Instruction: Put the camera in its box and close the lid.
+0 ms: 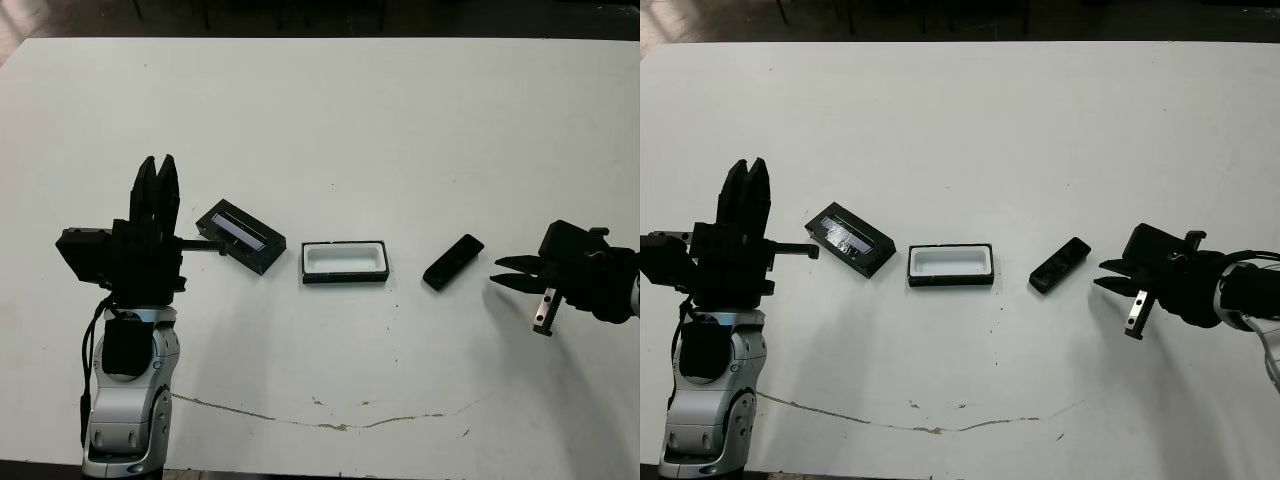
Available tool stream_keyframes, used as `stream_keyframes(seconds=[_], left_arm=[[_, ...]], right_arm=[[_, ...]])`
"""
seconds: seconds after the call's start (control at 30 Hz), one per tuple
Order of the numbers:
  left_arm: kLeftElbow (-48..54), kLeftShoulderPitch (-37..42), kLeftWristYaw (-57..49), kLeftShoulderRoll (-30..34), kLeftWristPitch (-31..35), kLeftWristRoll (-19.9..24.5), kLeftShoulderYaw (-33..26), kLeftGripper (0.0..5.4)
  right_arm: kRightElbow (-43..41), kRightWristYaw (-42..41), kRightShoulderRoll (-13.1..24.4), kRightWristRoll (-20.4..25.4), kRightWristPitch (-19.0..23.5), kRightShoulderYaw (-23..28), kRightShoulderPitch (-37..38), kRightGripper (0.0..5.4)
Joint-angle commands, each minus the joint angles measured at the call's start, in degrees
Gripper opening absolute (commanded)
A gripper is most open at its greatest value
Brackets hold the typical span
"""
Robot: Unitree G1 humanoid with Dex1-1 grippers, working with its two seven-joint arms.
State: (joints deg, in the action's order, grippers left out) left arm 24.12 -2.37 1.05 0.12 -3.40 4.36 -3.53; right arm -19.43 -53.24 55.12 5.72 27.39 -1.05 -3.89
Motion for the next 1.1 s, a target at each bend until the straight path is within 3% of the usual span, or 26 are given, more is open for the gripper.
stream_keyframes(seconds=[0.03, 0.6, 1.1], left_arm=[[0.27, -1.03, 0.21, 0.67, 1.29, 0.03, -0.13, 0.01], [-0.06, -0.75, 0.28, 0.90, 0.87, -0.71, 0.10, 0.01], [-0.18, -1.20, 0.54, 0.63, 0.30, -0.97, 0.53, 0.01]], right_arm=[[1.31, -0.94, 0.81, -0.64, 0.14, -1.24, -0.24, 0.00], [6.17, -0.46, -3.39, -4.66, 1.28, -10.16, -7.21, 0.00], [20.10, 0.89, -10.32, -8.05, -4.83, -14.20, -15.46, 0.00]])
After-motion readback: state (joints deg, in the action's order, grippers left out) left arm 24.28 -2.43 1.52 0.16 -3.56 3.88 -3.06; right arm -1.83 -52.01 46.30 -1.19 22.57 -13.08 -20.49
